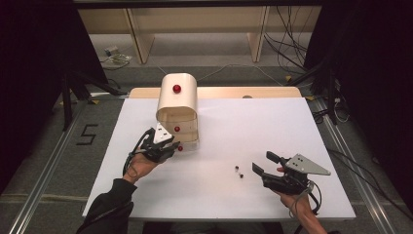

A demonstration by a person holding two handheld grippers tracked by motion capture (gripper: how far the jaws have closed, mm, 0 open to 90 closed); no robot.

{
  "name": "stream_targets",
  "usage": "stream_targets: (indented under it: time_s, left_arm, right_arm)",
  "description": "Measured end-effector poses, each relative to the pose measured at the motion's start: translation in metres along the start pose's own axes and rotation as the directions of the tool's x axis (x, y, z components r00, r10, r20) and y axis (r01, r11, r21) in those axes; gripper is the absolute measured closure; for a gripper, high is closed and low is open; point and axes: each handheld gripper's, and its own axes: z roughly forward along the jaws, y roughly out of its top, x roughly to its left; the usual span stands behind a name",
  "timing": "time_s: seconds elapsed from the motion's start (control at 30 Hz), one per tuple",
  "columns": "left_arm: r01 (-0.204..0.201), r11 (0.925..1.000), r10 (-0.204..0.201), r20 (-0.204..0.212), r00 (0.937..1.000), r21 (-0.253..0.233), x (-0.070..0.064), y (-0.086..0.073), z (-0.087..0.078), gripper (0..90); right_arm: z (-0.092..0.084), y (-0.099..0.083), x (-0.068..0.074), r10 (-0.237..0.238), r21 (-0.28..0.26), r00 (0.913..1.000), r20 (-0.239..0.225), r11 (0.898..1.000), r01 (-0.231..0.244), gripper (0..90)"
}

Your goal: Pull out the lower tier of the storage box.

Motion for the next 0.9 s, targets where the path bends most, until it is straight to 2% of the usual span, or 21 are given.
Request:
stream_targets:
  time_s: [0.4,0.47,0.53,0.9]
  left_arm:
    - [-0.013,0.9998,0.013,0.007,0.9999,0.017,-0.0012,-0.0009,-0.0039,67.3]
    - [-0.001,0.9999,0.001,0.008,1.0000,0.015,-0.0019,-0.0013,-0.0041,67.2]
    - [-0.011,0.9997,0.010,0.010,0.9999,0.020,-0.0026,-0.0017,-0.0045,67.2]
    - [-0.007,0.9998,0.007,0.015,0.9999,0.016,-0.0025,-0.0016,-0.0056,66.9]
  right_arm:
    - [-0.0004,0.0001,0.0006,-0.003,0.000,1.0000,0.000,1.000,0.003,31.6]
    - [-0.0003,0.0001,0.0005,-0.003,0.001,1.0000,-0.001,1.000,0.003,31.6]
    - [-0.0003,0.0000,0.0004,-0.001,0.001,1.0000,-0.003,1.000,0.001,31.6]
    - [-0.0008,-0.0001,0.0000,0.001,0.001,1.0000,-0.003,1.000,-0.001,31.6]
